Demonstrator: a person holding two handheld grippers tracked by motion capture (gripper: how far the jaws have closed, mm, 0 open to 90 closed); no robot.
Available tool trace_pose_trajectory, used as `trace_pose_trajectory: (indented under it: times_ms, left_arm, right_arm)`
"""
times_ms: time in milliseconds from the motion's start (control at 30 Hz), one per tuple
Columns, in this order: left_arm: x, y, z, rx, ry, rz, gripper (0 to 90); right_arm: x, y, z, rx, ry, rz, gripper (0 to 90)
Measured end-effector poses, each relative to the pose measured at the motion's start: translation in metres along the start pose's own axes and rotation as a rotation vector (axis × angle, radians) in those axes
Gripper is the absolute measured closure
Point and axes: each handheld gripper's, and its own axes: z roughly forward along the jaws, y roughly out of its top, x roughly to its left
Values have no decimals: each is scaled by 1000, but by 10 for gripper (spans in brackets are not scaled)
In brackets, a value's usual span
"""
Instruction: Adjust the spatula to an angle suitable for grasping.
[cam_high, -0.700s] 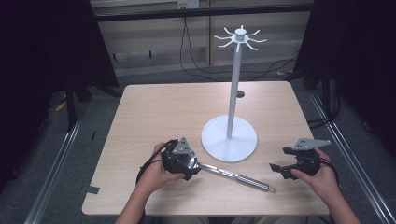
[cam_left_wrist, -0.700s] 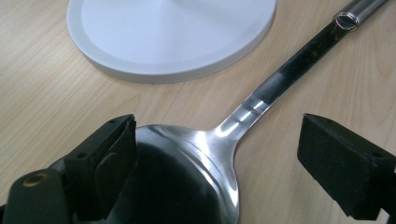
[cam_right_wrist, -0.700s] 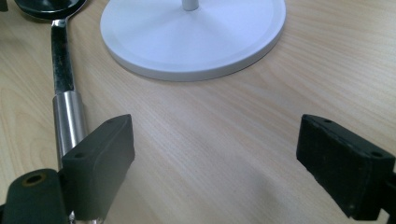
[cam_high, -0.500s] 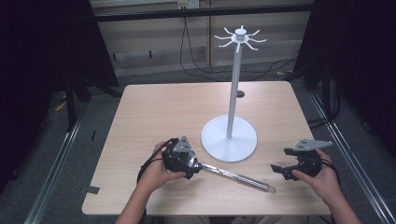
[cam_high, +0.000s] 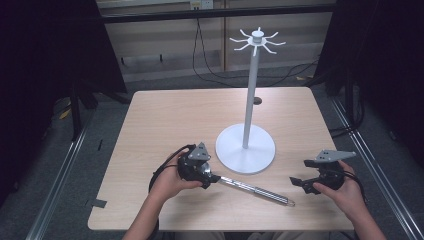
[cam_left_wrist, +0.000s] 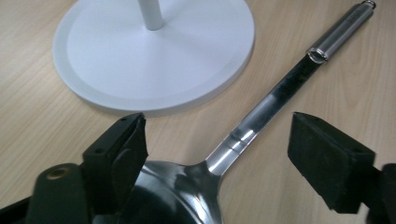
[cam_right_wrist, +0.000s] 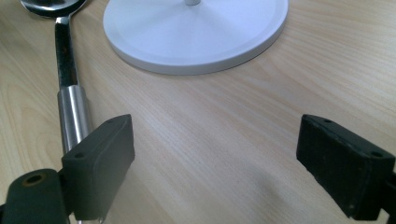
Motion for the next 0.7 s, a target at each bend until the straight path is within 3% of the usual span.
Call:
trace_pose_trajectory:
  times_ms: [100,167,300,333,433,567,700]
  left_arm:
    - [-1,3,3,9,-27,10,244]
    - [-2,5,9,44,-47,62,257]
    - [-3,9,15,86,-64,98,263]
    - [-5,12,18,105,-76,130,262]
    - [-7,19,21,143,-94,166,283]
    - [-6,27,25,191,-103,195,314]
    - [-7,30,33,214,-133,189,316]
  right_arm:
    - [0,0,0,-3,2,4,106]
    - [0,1,0,-3,3,7,106]
    - [1,2,1,-3,8,3,106]
    - [1,2,1,-4,10,-3,106]
    - [2,2,1,1,14,-2,106]
    - [2,2,2,1,16,-3,106]
    - [2,2,1,-2,16,-1,107]
